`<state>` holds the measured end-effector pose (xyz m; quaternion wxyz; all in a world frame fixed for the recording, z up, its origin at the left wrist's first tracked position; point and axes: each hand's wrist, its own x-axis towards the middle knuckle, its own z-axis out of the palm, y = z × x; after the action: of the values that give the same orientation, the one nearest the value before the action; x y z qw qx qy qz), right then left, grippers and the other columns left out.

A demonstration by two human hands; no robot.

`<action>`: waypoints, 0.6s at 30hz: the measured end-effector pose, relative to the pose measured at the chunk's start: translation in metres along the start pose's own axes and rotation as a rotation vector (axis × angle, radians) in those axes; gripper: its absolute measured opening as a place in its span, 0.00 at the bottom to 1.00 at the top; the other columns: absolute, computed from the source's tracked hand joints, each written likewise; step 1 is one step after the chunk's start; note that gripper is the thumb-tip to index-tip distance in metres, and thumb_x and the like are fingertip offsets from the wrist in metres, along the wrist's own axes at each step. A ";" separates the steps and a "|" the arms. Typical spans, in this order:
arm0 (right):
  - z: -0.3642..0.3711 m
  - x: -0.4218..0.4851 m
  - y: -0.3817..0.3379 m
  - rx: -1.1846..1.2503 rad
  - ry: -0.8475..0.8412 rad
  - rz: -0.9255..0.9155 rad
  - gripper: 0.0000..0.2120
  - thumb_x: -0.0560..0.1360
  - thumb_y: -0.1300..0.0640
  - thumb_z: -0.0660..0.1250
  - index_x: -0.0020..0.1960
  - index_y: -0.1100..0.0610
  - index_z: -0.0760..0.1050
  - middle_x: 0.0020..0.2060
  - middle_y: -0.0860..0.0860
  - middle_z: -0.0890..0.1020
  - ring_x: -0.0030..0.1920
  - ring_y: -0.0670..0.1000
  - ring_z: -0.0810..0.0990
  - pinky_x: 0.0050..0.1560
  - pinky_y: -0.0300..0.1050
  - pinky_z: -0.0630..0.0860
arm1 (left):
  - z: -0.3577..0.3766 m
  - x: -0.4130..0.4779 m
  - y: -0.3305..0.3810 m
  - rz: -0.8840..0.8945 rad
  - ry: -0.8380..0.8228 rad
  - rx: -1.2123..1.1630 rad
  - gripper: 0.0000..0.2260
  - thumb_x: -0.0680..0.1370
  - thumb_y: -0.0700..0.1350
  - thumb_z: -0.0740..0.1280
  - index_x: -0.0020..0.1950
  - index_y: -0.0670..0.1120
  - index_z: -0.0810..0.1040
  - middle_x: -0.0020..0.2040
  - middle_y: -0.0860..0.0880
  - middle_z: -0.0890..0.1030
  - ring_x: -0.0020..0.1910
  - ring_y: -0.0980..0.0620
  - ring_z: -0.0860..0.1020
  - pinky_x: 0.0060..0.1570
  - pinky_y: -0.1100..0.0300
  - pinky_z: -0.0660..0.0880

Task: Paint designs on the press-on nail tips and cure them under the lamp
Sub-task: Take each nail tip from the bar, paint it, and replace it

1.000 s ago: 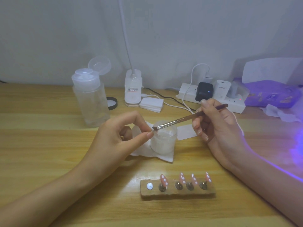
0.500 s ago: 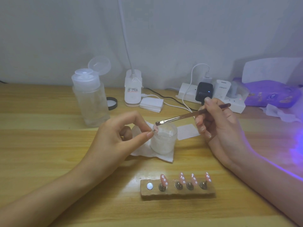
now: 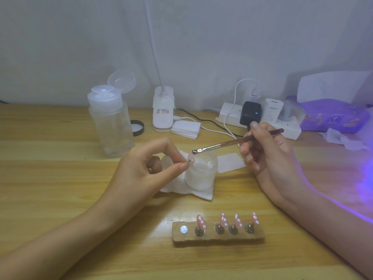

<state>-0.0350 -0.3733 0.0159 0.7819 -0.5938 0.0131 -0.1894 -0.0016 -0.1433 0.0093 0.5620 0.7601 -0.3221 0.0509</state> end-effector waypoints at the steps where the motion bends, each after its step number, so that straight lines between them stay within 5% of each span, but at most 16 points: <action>1: 0.000 0.000 -0.001 0.009 -0.008 -0.008 0.11 0.76 0.50 0.64 0.40 0.55 0.70 0.25 0.51 0.78 0.24 0.45 0.71 0.22 0.33 0.64 | 0.000 0.000 0.000 0.004 0.001 0.006 0.08 0.75 0.41 0.74 0.37 0.45 0.78 0.22 0.62 0.65 0.22 0.61 0.61 0.26 0.74 0.58; 18: 0.001 0.000 0.001 0.000 -0.017 -0.003 0.11 0.74 0.49 0.65 0.39 0.55 0.71 0.26 0.51 0.78 0.24 0.45 0.72 0.22 0.33 0.65 | 0.000 -0.001 -0.001 0.001 0.001 -0.004 0.09 0.73 0.48 0.76 0.38 0.48 0.78 0.22 0.61 0.65 0.23 0.60 0.61 0.27 0.74 0.58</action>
<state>-0.0350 -0.3724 0.0154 0.7817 -0.5954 0.0058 -0.1856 -0.0014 -0.1424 0.0082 0.5634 0.7590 -0.3223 0.0508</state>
